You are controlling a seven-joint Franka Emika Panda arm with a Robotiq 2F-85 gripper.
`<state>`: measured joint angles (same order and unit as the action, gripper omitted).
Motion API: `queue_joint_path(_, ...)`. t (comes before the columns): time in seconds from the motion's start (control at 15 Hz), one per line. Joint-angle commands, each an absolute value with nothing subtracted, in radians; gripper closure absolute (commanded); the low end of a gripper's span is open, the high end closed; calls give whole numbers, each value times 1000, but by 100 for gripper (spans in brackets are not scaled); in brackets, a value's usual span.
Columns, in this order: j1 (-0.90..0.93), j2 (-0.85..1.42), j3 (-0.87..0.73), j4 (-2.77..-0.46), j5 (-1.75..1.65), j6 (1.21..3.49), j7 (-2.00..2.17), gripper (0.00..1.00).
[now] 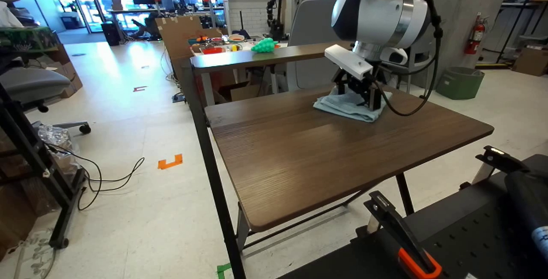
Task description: Use towel to wipe the table
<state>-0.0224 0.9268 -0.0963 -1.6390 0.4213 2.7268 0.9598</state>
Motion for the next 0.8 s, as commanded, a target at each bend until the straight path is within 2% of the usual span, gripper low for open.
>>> queue_joint_path(0.0, 14, 902, -20, -1743, 425, 2814, 903, 0)
queue_joint_path(0.4, 47, 778, 135, -2014, 444, 2951, 749, 0)
queue_joint_path(0.73, 72, 642, 121, -2233, 421, 2970, 656, 0)
